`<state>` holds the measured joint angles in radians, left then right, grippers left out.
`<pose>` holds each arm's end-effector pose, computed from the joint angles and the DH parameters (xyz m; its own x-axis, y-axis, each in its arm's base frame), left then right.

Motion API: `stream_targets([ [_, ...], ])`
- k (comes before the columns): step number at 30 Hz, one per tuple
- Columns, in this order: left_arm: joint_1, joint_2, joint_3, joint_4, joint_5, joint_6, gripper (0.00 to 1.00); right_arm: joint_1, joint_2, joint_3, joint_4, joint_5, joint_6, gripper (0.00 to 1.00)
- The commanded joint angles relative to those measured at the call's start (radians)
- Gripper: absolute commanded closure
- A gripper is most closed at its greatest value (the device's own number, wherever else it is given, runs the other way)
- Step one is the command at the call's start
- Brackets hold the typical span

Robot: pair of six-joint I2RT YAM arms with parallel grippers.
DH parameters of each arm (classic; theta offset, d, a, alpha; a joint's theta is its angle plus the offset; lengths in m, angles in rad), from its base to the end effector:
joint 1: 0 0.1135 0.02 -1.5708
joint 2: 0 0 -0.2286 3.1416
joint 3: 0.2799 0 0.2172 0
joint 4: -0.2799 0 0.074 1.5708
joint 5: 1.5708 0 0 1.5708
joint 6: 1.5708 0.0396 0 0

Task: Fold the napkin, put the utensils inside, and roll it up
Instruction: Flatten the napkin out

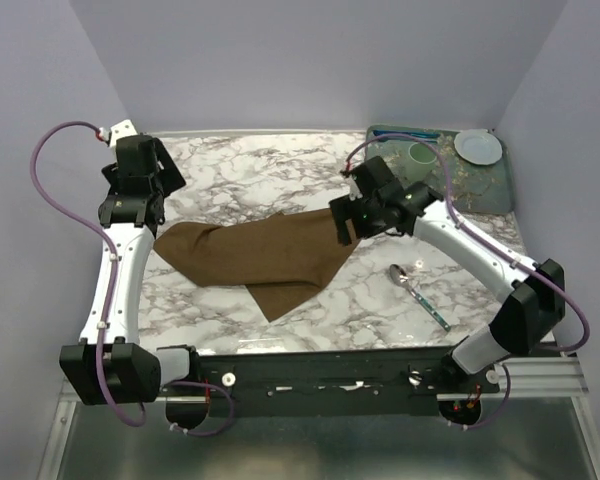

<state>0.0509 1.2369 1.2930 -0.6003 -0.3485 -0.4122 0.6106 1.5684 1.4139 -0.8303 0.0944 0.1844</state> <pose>0.2443 0.0260 0.3435 -0.3377 -0.3942 -0.8547 -0.5183 0.8359 -0.1808 0.2460 0.1676 0.2748 -0.7679 -0.3146 -0.5581 -0.3940 0.9188 0.0242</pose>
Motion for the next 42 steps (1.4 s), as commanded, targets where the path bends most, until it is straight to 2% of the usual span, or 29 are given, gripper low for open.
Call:
stream_targets([
  [1, -0.077, 0.11, -0.021, 0.065, 0.451, 0.006, 0.22, 0.194, 0.07, -0.035, 0.207, -0.234, 0.136, 0.23],
  [2, -0.104, 0.145, -0.011, 0.08, 0.494, 0.003, 0.29, 0.278, 0.121, -0.027, 0.224, -0.226, 0.139, 0.25],
  [3, -0.132, 0.218, 0.002, 0.095, 0.575, 0.0, 0.32, 0.314, 0.14, -0.024, 0.264, -0.211, 0.157, 0.3],
  [5, -0.193, 0.283, 0.045, 0.14, 0.62, -0.054, 0.45, 0.395, 0.168, -0.039, 0.328, -0.189, 0.178, 0.43],
  [6, -0.21, 0.329, 0.043, 0.178, 0.628, -0.071, 0.48, 0.408, 0.189, -0.052, 0.397, -0.193, 0.181, 0.58],
  [7, -0.221, 0.352, 0.04, 0.225, 0.628, -0.094, 0.52, 0.417, 0.206, -0.055, 0.407, -0.174, 0.193, 0.68],
  [8, -0.233, 0.38, 0.052, 0.221, 0.631, -0.109, 0.59, 0.432, 0.219, -0.059, 0.421, -0.177, 0.199, 0.77],
  [9, -0.24, 0.421, 0.069, 0.217, 0.638, -0.122, 0.62, 0.442, 0.24, -0.064, 0.451, -0.183, 0.191, 0.8],
  [12, -0.27, 0.434, 0.083, 0.215, 0.608, -0.116, 0.64, 0.483, 0.277, -0.066, 0.453, -0.156, 0.185, 0.8],
  [16, -0.275, 0.392, 0.029, 0.218, 0.562, -0.106, 0.62, 0.523, 0.358, -0.087, 0.464, -0.111, 0.205, 0.8],
  [19, -0.272, 0.349, -0.007, 0.174, 0.479, -0.093, 0.61, 0.534, 0.387, -0.096, 0.464, -0.101, 0.211, 0.81],
  [21, -0.257, 0.3, -0.032, 0.142, 0.358, -0.109, 0.61, 0.538, 0.386, -0.105, 0.464, -0.101, 0.217, 0.8],
  [23, -0.198, 0.254, -0.116, 0.145, 0.304, -0.163, 0.59, 0.537, 0.383, -0.122, 0.464, -0.062, 0.222, 0.79],
  [28, 0.001, 0.075, -0.32, 0.203, 0.29, -0.267, 0.5, 0.538, 0.406, -0.15, 0.47, -0.064, 0.217, 0.78],
  [32, 0.116, 0.032, -0.348, 0.116, 0.195, -0.278, 0.47, 0.564, 0.343, -0.278, 0.473, -0.088, 0.248, 0.78],
  [33, 0.131, 0.02, -0.356, 0.097, 0.177, -0.299, 0.43, 0.571, 0.317, -0.318, 0.474, -0.09, 0.268, 0.78],
  [35, 0.167, 0.015, -0.392, 0.056, 0.14, -0.318, 0.21, 0.577, 0.23, -0.386, 0.479, -0.119, 0.292, 0.78],
  [36, 0.208, 0.016, -0.405, 0.044, 0.129, -0.324, 0.2, 0.577, 0.205, -0.447, 0.482, -0.119, 0.312, 0.78],
  [39, 0.28, 0.013, -0.461, 0.025, 0.138, -0.335, 0.18, 0.575, 0.124, -0.449, 0.391, -0.03, 0.316, 0.77],
  [42, 0.291, 0.01, -0.497, 0.034, 0.144, -0.321, 0.16, 0.563, 0.059, -0.443, 0.309, 0.054, 0.329, 0.76],
])
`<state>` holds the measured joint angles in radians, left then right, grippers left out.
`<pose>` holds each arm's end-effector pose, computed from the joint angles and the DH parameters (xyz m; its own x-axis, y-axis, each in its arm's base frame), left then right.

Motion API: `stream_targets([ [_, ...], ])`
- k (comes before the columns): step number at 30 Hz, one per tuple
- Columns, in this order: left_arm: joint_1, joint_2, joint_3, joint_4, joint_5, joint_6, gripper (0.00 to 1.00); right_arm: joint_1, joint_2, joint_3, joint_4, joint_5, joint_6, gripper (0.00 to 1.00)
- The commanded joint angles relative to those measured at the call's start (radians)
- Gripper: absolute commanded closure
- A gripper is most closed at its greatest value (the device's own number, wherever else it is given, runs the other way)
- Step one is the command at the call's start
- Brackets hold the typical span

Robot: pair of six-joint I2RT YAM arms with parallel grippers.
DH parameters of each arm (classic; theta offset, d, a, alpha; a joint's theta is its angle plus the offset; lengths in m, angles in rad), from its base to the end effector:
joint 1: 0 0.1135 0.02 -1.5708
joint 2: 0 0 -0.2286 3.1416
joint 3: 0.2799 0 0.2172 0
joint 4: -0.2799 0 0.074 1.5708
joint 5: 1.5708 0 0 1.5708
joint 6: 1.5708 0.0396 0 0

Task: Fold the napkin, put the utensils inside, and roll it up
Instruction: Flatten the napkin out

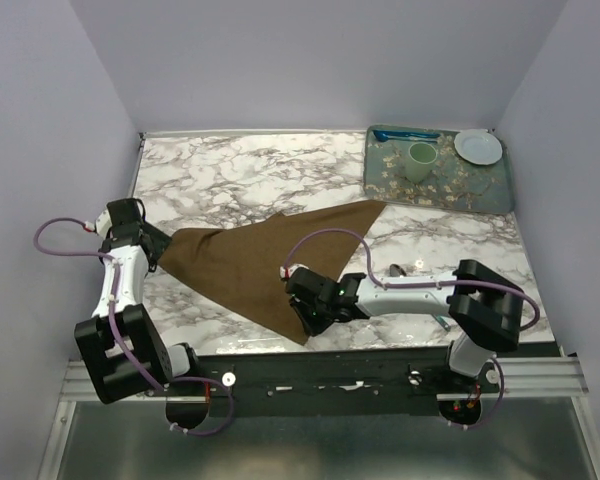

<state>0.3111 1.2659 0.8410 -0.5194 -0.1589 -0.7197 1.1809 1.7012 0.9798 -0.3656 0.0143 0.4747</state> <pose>0.2195 0.0772 0.2086 -0.3225 -0.7874 -0.5254 -0.8020 0.5221 -0.2901 0.1141 0.2763 0.1468 -0.7208 -0.5517 -0.4195 -0.6665 0.7178 0.2013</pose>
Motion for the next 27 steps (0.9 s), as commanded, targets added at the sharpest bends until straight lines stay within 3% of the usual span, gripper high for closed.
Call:
stream_targets([
  [1, 0.033, -0.016, -0.055, -0.038, -0.05, -0.011, 0.16, -0.01, -0.089, -0.001, -0.171, 0.147, 0.038, 0.74],
  [2, 0.031, -0.014, -0.059, -0.03, -0.05, 0.005, 0.16, -0.01, -0.104, 0.009, -0.188, 0.179, 0.032, 0.68],
  [3, 0.033, -0.008, -0.066, -0.019, -0.053, 0.014, 0.16, -0.01, -0.133, 0.025, -0.218, 0.185, 0.022, 0.53],
  [5, 0.034, 0.018, -0.06, -0.027, -0.057, 0.016, 0.16, -0.012, -0.161, 0.04, -0.234, 0.185, 0.022, 0.36],
  [6, 0.034, 0.033, -0.059, -0.024, -0.045, 0.016, 0.17, -0.01, -0.181, 0.039, -0.227, 0.174, 0.031, 0.23],
  [9, 0.036, 0.056, -0.065, -0.002, -0.044, -0.006, 0.18, -0.007, -0.18, 0.014, -0.175, 0.096, 0.039, 0.13],
  [22, 0.034, 0.242, -0.074, 0.087, -0.016, -0.03, 0.25, 0.079, 0.057, 0.12, -0.168, 0.134, 0.131, 0.09],
  [25, 0.034, 0.245, -0.08, 0.094, -0.03, -0.038, 0.34, 0.08, 0.087, 0.135, -0.173, 0.125, 0.14, 0.12],
  [27, 0.034, 0.245, -0.079, 0.096, -0.031, -0.04, 0.47, 0.083, 0.106, 0.145, -0.18, 0.113, 0.151, 0.16],
])
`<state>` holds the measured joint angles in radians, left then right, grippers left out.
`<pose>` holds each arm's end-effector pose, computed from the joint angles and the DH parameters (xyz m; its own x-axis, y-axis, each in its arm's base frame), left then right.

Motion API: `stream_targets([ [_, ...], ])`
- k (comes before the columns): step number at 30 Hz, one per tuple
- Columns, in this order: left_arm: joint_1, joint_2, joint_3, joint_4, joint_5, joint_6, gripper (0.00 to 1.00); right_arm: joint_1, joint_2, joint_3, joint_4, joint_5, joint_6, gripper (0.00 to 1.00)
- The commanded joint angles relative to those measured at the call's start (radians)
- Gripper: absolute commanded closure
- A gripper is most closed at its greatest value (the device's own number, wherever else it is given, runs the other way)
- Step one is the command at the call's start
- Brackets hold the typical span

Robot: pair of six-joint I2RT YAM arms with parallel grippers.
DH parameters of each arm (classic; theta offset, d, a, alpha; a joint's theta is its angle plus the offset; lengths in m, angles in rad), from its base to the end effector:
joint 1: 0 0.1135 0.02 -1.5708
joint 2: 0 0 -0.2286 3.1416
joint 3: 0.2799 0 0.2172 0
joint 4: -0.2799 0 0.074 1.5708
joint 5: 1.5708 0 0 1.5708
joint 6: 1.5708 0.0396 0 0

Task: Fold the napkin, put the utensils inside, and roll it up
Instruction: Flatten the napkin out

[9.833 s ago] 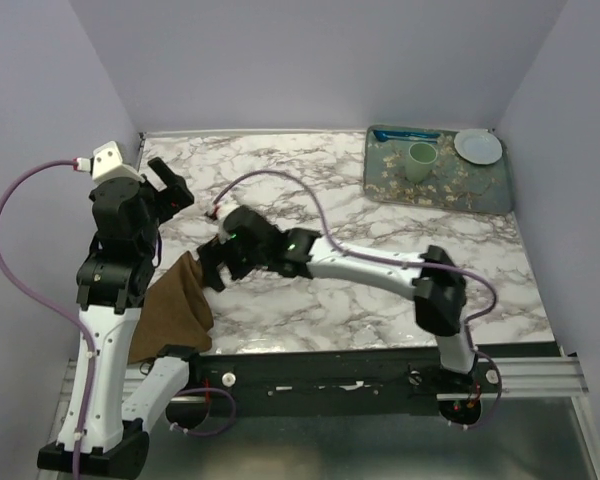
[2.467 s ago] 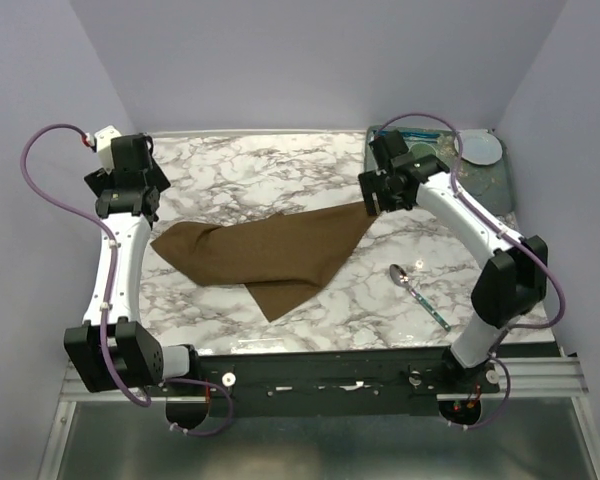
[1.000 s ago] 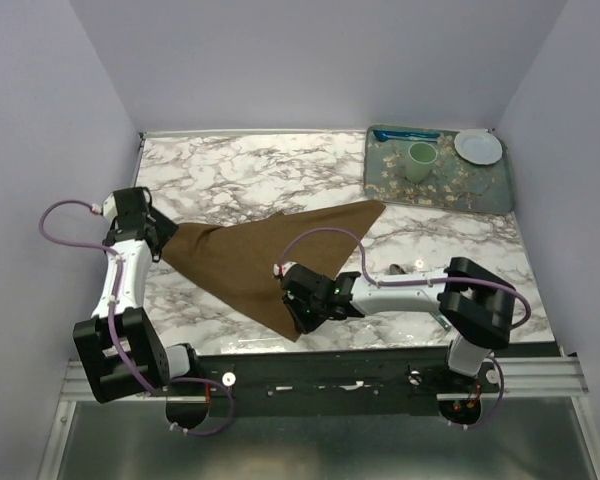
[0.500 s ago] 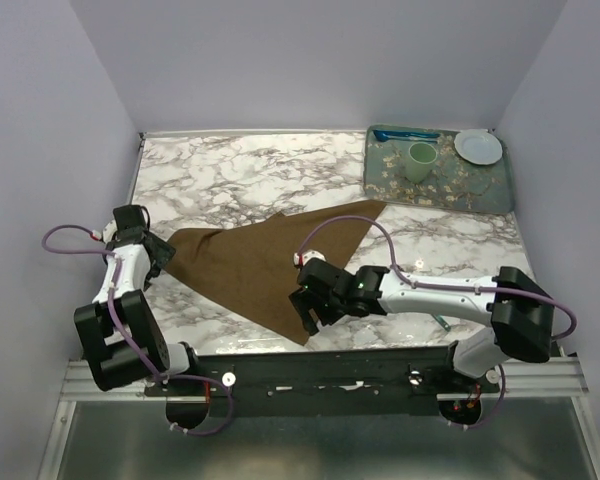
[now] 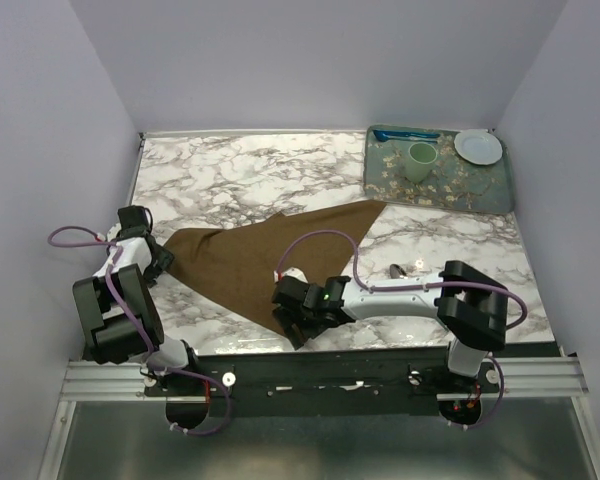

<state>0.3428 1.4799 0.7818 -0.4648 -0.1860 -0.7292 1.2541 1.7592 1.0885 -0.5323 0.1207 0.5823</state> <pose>0.2260 0.0884 0.1493 -0.3786 -0.8303 -0.4089 -0.8739 0.4663 -0.1377 0.0993 0.2878 0.1496 -0.7541 -0.5479 -0.3621 -0.6168 0.7802 0.1039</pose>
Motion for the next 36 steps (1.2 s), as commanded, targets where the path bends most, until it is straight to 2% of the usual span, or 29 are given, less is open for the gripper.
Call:
stream_targets([
  [1, 0.002, 0.028, -0.022, 0.046, -0.001, -0.029, 0.53, 0.013, 0.055, 0.039, -0.02, 0.014, 0.051, 0.17],
  [2, 0.002, 0.025, -0.024, 0.051, -0.001, -0.03, 0.64, 0.018, 0.063, 0.047, -0.026, 0.036, 0.054, 0.18],
  [5, 0.001, 0.014, -0.029, 0.075, 0.011, -0.03, 0.78, 0.025, 0.108, 0.06, -0.07, 0.071, 0.086, 0.26],
  [9, 0.002, -0.015, -0.03, 0.11, 0.054, -0.018, 0.89, 0.036, 0.096, 0.056, -0.103, 0.132, 0.103, 0.62],
  [10, 0.001, -0.032, -0.021, 0.118, 0.063, -0.01, 0.91, 0.036, 0.088, 0.054, -0.103, 0.141, 0.105, 0.64],
  [11, 0.002, -0.042, -0.013, 0.118, 0.071, -0.007, 0.98, 0.036, 0.068, 0.053, -0.103, 0.155, 0.103, 0.68],
  [15, 0.001, -0.11, 0.011, 0.144, 0.111, -0.001, 1.0, 0.036, 0.023, 0.062, -0.094, 0.169, 0.065, 0.99],
  [18, 0.001, -0.165, 0.019, 0.173, 0.132, 0.002, 1.0, 0.033, -0.001, 0.117, -0.133, 0.209, 0.037, 0.99],
  [21, -0.004, -0.178, 0.045, 0.131, 0.149, 0.017, 1.0, 0.022, -0.036, 0.162, -0.152, 0.223, 0.01, 0.99],
  [22, -0.007, -0.164, 0.065, 0.097, 0.132, 0.016, 0.94, 0.019, -0.044, 0.169, -0.152, 0.22, 0.004, 0.99],
  [23, -0.014, -0.158, 0.066, 0.037, 0.114, 0.014, 0.65, 0.01, -0.049, 0.183, -0.153, 0.215, 0.002, 0.99],
  [24, -0.019, -0.156, 0.065, 0.022, 0.105, 0.014, 0.55, 0.008, -0.055, 0.188, -0.152, 0.214, -0.001, 0.99],
  [26, -0.025, -0.152, 0.047, 0.0, 0.057, 0.036, 0.51, 0.008, -0.066, 0.194, -0.146, 0.203, -0.001, 0.99],
  [30, -0.033, -0.133, 0.02, 0.008, 0.034, 0.07, 0.52, 0.007, -0.073, 0.185, -0.106, 0.186, -0.001, 0.99],
  [36, -0.076, -0.015, 0.065, -0.02, -0.036, 0.051, 0.47, 0.004, -0.109, 0.146, -0.055, 0.148, -0.022, 0.99],
])
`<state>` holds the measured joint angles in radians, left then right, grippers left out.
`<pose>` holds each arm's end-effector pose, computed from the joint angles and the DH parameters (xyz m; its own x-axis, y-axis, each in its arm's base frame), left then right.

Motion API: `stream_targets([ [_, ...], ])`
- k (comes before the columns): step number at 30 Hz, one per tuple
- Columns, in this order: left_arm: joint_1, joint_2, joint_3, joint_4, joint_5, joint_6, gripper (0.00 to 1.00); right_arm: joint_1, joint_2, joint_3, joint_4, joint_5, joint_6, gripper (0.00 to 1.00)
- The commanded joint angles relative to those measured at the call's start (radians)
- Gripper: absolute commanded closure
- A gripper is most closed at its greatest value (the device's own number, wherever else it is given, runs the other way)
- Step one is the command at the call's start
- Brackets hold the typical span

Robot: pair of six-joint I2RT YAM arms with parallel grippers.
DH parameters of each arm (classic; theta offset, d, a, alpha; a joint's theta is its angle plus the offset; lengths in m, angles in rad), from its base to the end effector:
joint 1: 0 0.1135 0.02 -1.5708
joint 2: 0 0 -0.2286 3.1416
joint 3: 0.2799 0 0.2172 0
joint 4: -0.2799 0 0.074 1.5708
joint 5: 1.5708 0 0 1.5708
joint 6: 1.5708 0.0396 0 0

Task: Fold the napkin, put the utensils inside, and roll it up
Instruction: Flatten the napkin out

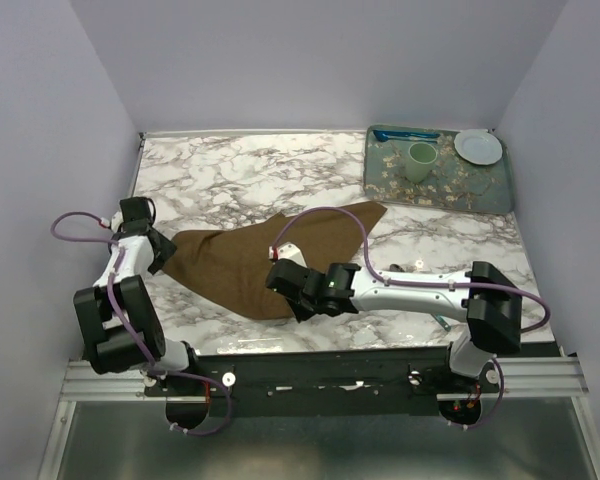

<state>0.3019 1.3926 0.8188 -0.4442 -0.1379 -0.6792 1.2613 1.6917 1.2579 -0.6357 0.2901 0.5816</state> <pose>0.2340 0.0786 0.1792 -0.4040 -0.7775 -0.4820 -0.7932 0.5602 -0.2388 0.1070 0.2975 0.2090 -0.7016 -0.4657 -0.5394 -0.5809 0.8122 0.0544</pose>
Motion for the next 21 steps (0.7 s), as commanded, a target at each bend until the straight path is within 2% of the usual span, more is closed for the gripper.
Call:
stream_targets([
  [1, -0.044, 0.101, 0.034, -0.047, -0.101, -0.009, 0.46, -0.002, -0.046, -0.029, 0.05, -0.023, -0.028, 0.99],
  [8, -0.066, 0.178, 0.048, -0.082, -0.222, -0.057, 0.43, -0.01, -0.082, -0.075, 0.079, -0.035, -0.039, 0.99],
  [13, -0.058, 0.221, 0.013, -0.05, -0.209, -0.065, 0.39, -0.013, -0.101, -0.098, 0.085, -0.032, -0.037, 0.99],
  [16, -0.044, 0.229, -0.004, -0.015, -0.171, -0.095, 0.51, -0.013, -0.115, -0.11, 0.085, -0.023, -0.032, 0.99],
  [17, -0.041, 0.22, -0.032, 0.033, -0.148, -0.108, 0.61, -0.014, -0.119, -0.115, 0.085, -0.023, -0.034, 0.99],
  [19, -0.035, 0.185, -0.065, 0.085, -0.134, -0.115, 0.69, -0.014, -0.125, -0.123, 0.085, -0.026, -0.034, 0.99],
  [20, -0.03, 0.175, -0.079, 0.108, -0.124, -0.117, 0.78, -0.014, -0.127, -0.123, 0.085, -0.028, -0.043, 0.99],
  [21, -0.03, 0.166, -0.079, 0.119, -0.111, -0.109, 0.83, -0.014, -0.125, -0.121, 0.084, -0.028, -0.052, 0.99],
])
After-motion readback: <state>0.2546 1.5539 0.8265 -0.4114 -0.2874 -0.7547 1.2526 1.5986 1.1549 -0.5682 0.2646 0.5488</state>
